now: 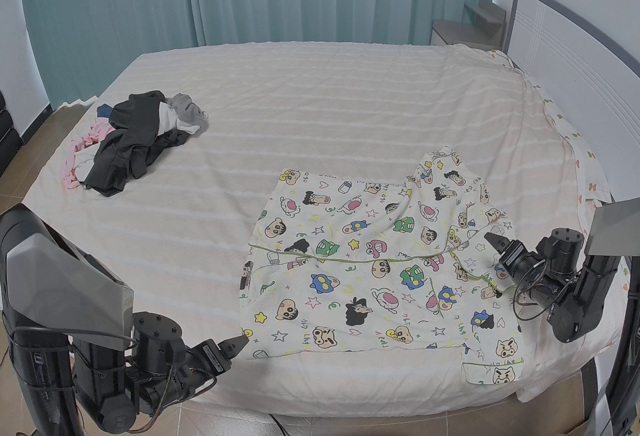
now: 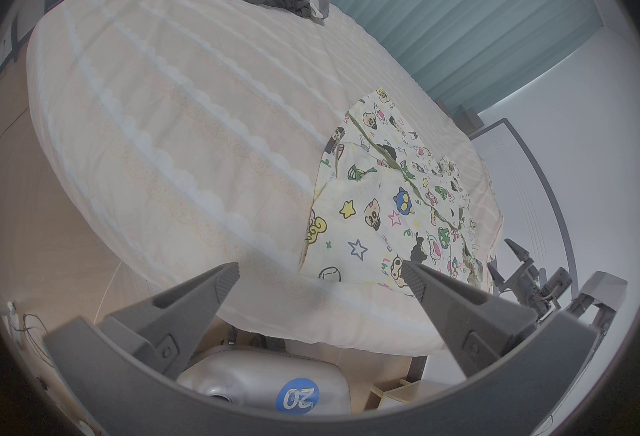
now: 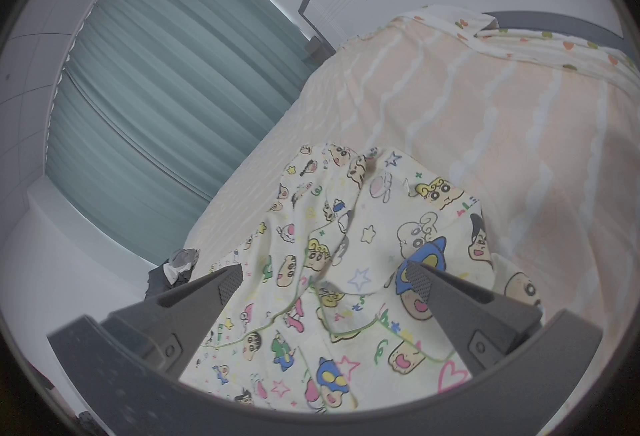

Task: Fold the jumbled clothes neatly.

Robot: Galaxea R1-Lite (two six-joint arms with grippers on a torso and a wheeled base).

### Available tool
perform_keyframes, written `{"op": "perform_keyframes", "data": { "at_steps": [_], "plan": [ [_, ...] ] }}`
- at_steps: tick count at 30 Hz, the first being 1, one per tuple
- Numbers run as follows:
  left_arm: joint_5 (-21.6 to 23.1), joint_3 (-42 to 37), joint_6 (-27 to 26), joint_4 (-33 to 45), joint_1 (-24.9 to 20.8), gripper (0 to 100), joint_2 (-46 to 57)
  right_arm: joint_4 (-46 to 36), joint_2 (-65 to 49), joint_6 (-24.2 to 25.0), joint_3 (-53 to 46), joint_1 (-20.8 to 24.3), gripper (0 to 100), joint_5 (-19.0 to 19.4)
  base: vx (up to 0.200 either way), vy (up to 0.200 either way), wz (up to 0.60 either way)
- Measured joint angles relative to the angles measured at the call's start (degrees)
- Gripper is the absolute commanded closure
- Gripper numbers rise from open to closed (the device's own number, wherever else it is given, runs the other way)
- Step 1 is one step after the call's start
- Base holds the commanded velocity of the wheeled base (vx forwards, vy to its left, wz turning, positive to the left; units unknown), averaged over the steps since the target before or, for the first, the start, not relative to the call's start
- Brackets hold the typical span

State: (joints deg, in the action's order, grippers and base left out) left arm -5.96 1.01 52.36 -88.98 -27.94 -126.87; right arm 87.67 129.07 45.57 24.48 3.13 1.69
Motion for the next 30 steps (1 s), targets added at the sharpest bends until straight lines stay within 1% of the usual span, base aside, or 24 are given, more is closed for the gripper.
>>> {"op": "perform_keyframes", "data": {
  "at_steps": [5,10,14,20,25,30],
  "plan": [
    [-0.2,0.0,-0.1,0.0,0.0,0,0.2,-0.1,4.9,-0.5,4.0,-2.4,0,-1.6,0.0,0.0,0.0],
    [-2.1,0.0,-0.4,0.0,-0.3,0,0.5,0.1,7.6,-0.9,5.5,-4.4,0,-2.0,0.0,0.0,0.0],
    [-3.1,0.0,-0.4,0.0,-0.2,0,1.0,0.1,7.1,-0.9,5.4,-5.0,0,-2.1,0.0,0.0,0.0],
    [-4.4,0.2,-0.3,0.0,0.2,0,2.0,0.0,2.0,-0.9,3.2,-5.4,0,-1.9,0.0,0.0,0.0],
    [-4.9,0.5,0.0,0.0,0.6,0,2.7,-0.2,-3.4,-1.4,0.6,-5.5,0,-1.7,0.0,0.2,0.0],
    [-5.0,0.7,0.1,0.0,0.9,0,3.2,0.0,-6.4,-2.5,-0.7,-5.5,0,-1.8,0.0,0.2,0.0]
  ]
}}
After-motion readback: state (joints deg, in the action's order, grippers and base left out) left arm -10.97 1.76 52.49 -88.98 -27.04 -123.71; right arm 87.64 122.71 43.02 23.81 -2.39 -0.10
